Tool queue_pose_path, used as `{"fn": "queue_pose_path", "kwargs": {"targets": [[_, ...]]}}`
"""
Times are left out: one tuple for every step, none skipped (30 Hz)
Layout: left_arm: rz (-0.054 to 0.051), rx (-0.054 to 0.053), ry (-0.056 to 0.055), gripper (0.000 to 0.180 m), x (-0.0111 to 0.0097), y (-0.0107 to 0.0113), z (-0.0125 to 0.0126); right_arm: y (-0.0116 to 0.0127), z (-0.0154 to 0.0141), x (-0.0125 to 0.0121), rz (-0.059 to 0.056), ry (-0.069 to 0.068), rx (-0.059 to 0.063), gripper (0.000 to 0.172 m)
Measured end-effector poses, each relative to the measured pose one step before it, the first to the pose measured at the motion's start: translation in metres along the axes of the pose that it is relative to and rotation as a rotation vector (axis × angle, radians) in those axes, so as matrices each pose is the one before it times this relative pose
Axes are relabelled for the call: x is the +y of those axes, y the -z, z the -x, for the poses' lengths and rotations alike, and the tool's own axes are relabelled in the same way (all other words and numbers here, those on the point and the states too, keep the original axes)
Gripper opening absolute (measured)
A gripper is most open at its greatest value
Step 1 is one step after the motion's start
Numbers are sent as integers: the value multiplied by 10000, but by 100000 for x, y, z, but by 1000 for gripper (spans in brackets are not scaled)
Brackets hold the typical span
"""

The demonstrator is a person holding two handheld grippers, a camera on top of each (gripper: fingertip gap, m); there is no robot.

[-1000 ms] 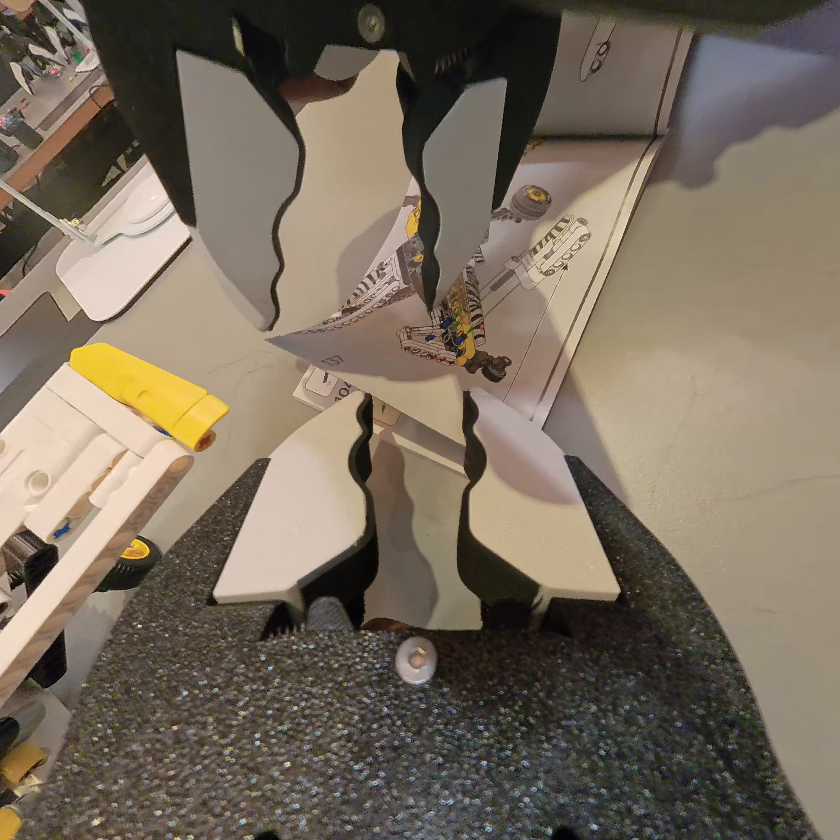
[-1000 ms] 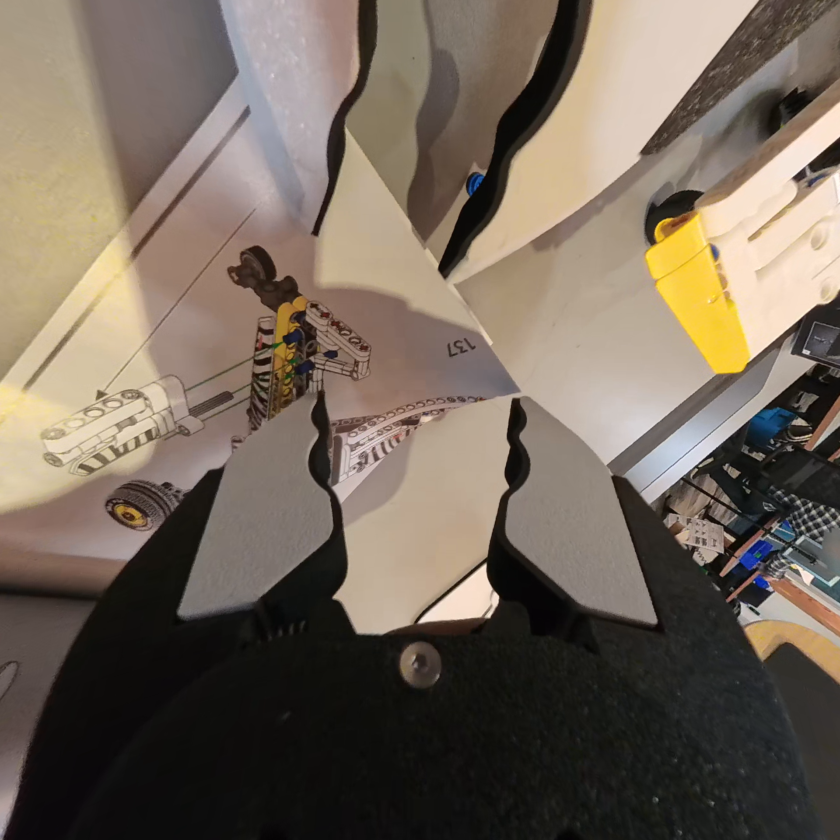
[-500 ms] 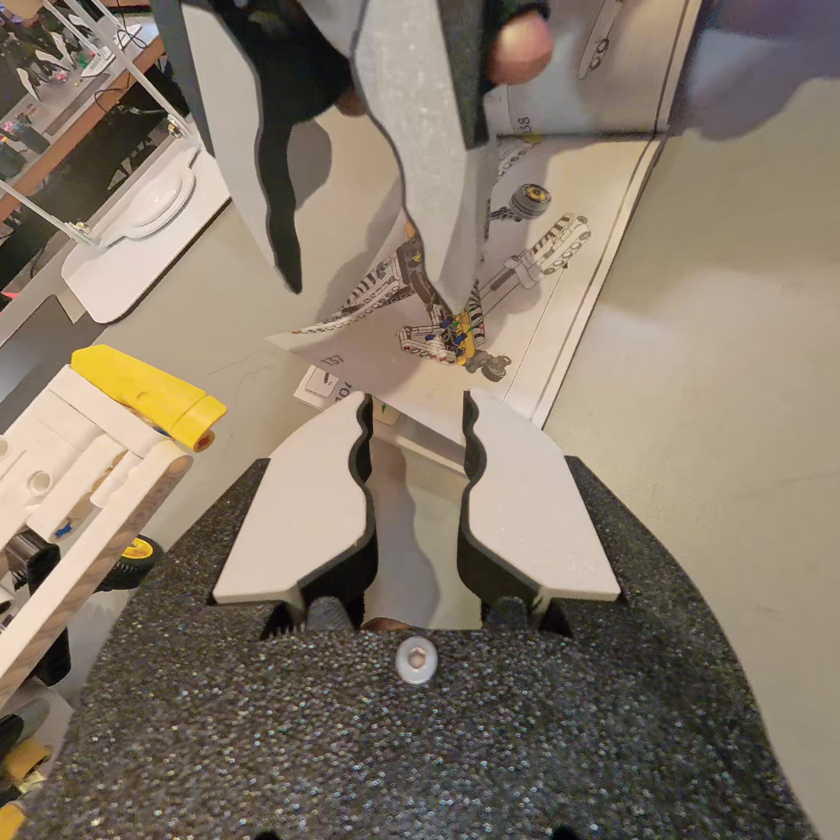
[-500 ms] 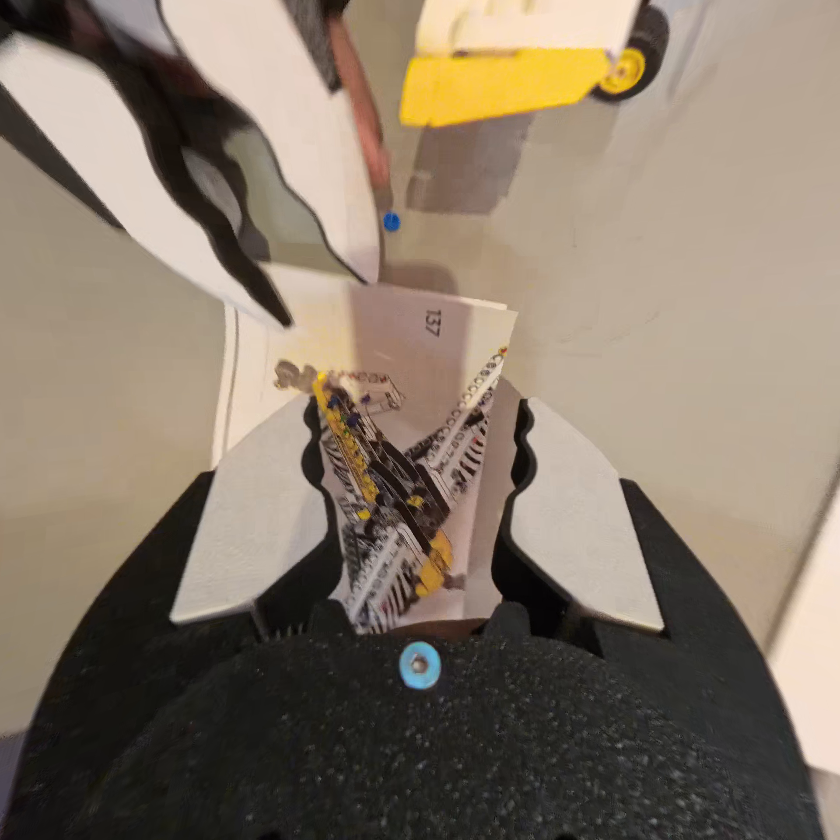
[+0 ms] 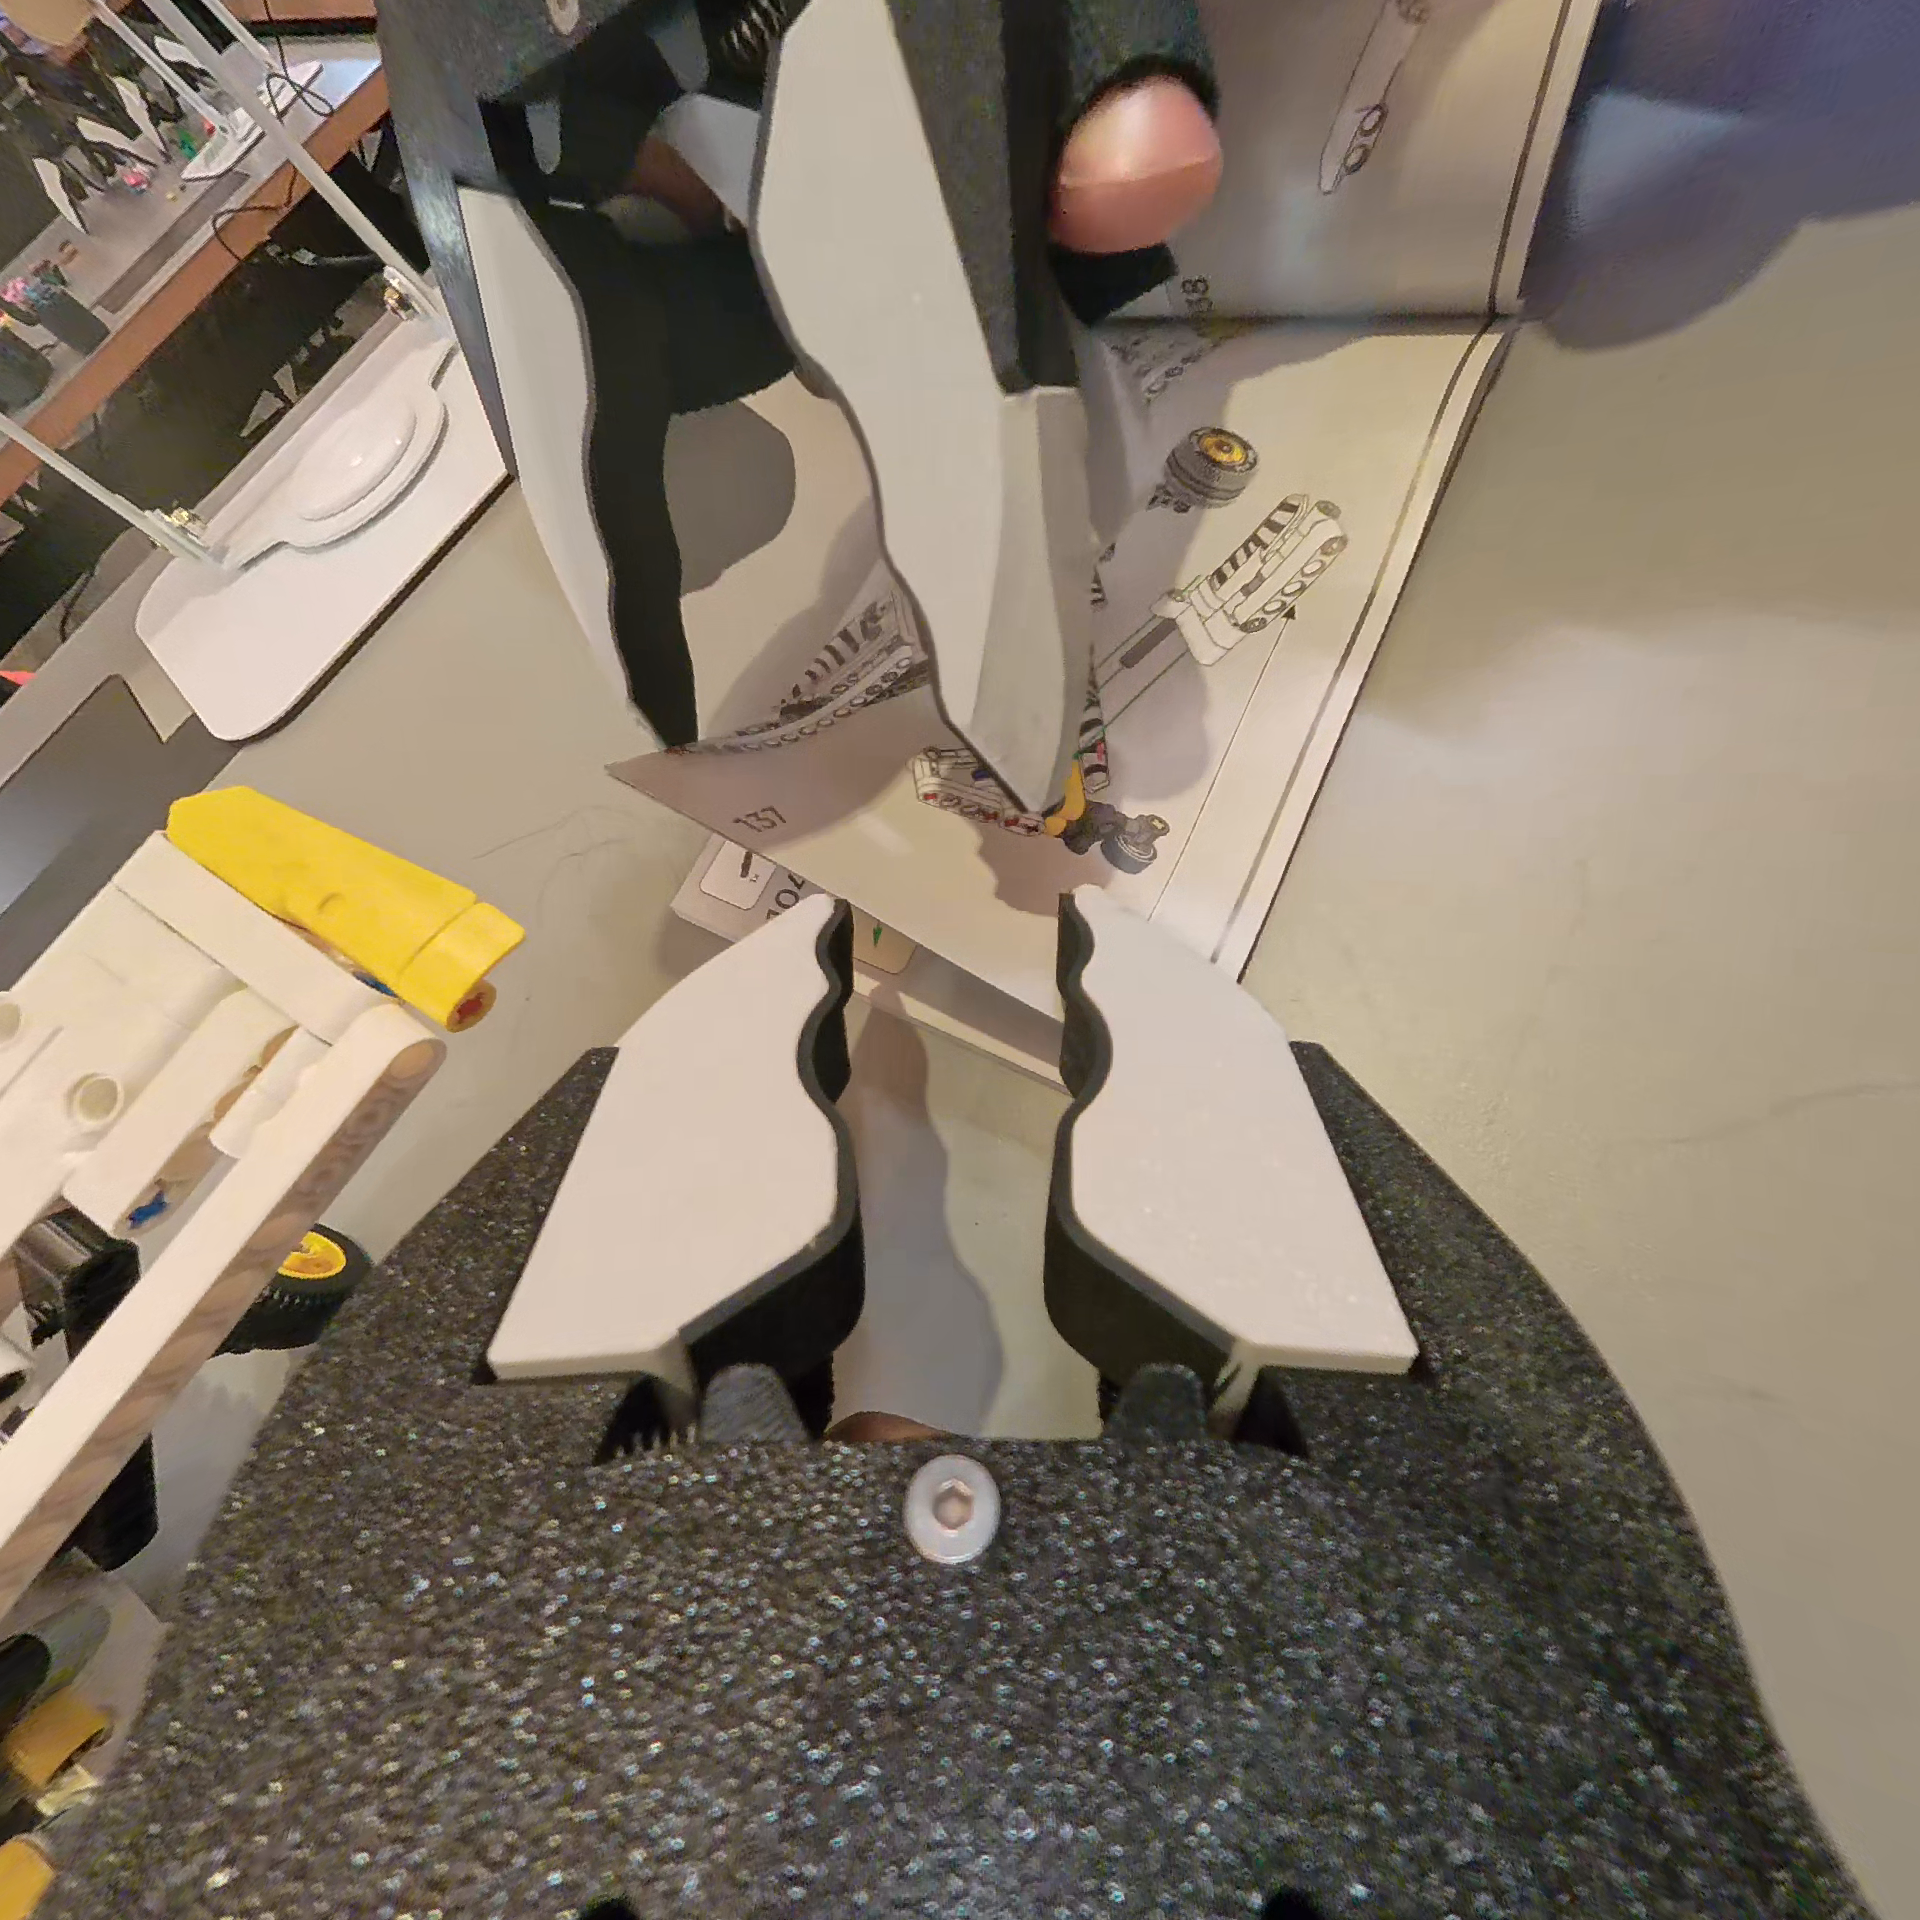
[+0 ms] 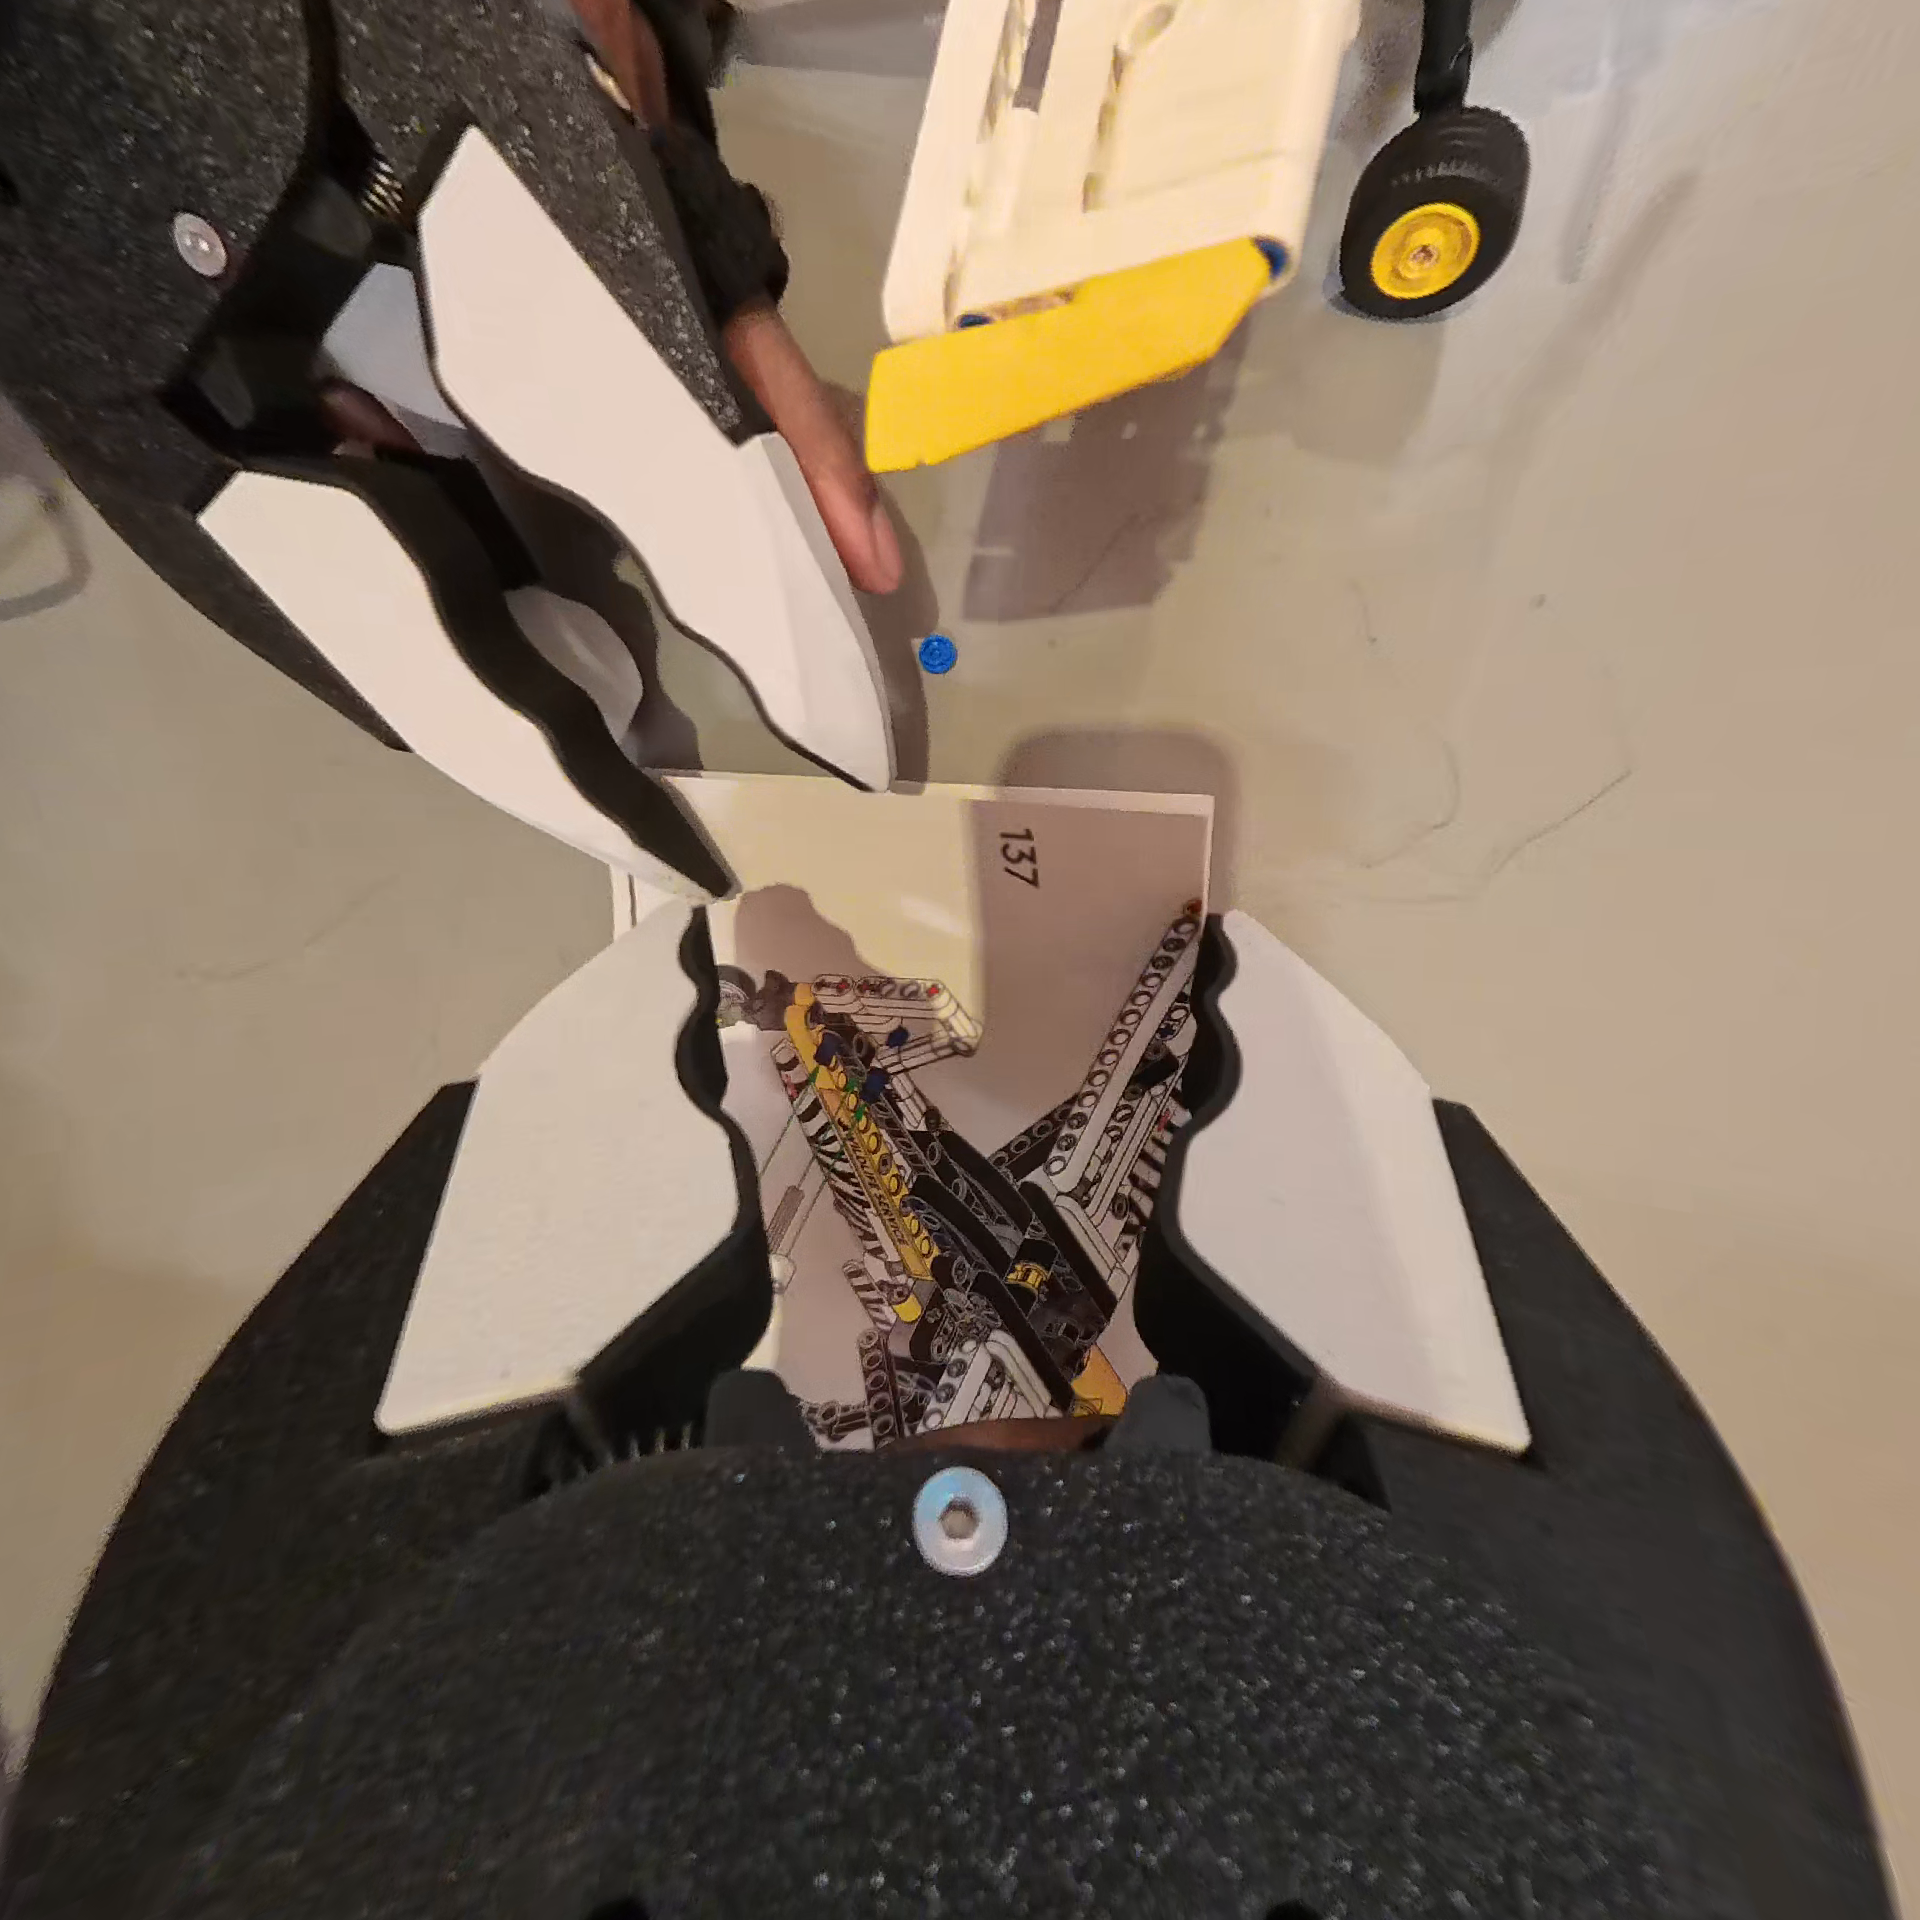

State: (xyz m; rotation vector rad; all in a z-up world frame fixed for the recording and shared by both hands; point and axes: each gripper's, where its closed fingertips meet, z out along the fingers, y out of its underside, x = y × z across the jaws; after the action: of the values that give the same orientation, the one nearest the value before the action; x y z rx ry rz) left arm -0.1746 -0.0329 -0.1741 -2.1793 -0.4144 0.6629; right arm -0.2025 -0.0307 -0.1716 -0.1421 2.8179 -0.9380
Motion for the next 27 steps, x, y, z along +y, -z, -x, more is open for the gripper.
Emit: {"fn": "queue_pose_path", "kwargs": {"targets": [[1,6,4,38,6,1,3,53,41,1,38,44,72,88],[4,-1,2,38,6,-14,1,58,13,10,26,13,74,88],[7,-4,-1,38,3,-1,0,30,10,17,24,-2,73,88],[6,-2,-6,38,15,-1,4,13,-1,23,19,-3,73,88],[4,-2,-6,38,7,-8,-2,7,-3,37,26,6,83,88],[8,-1,-1,38,11,-11,2,-7,1,59,41,24,91,88],[3,3,-4,38,-2,-4,-6,-3,15,45,30,32,93,88],[1,1,-2,38,9,-5,-3,11,2,21,15,23,102,88],[6,2,3,38,6,-8,11,1,-22,42,33,9,110,88],[1,4,7,38,7,1,3,10,-5,77,56,11,96,88],[2,-2,9,38,1,-10,13,2,41,60,37,19,65,88],[1,6,0,38,6,1,5,1,49,30,6,16,55,88],[1,-1,-3,38,2,1,3,-1,39,-16,-15,12,58,88],[5,1,-7,38,8,-8,-5,-13,36,-19,-22,18,40,88],[3,-1,-2,38,-2,-4,-2,-13,16,-38,-20,31,40,88],[-4,-4,-7,38,5,4,-9,-17,-63,-67,-33,38,65,88],[-1,-3,-7,38,-2,-1,10,-26,-131,-64,-32,33,81,89],[3,0,-2,38,-2,-4,-4,-34,-183,-56,-21,13,92,89],[-2,-4,0,38,4,5,10,-59,-190,-76,-37,-13,81,89],[-1,0,7,38,5,0,8,-87,-78,-103,-56,-41,9,89],[3,5,9,38,2,-10,3,-109,31,-78,-42,-49,-39,89],[-7,3,9,38,-5,7,11,-92,94,-45,-12,-12,-39,89],[-2,4,10,38,3,-1,0,-67,97,-39,-1,38,-15,89],[1,5,12,38,4,6,14,-24,95,-9,14,61,7,89],[-4,4,9,38,-8,3,4,1,78,11,28,49,11,89],[-2,5,0,38,-3,-1,-7,24,59,4,18,26,17,89],[-1,5,-11,38,7,-1,-10,35,55,-23,-8,5,10,89]]}}
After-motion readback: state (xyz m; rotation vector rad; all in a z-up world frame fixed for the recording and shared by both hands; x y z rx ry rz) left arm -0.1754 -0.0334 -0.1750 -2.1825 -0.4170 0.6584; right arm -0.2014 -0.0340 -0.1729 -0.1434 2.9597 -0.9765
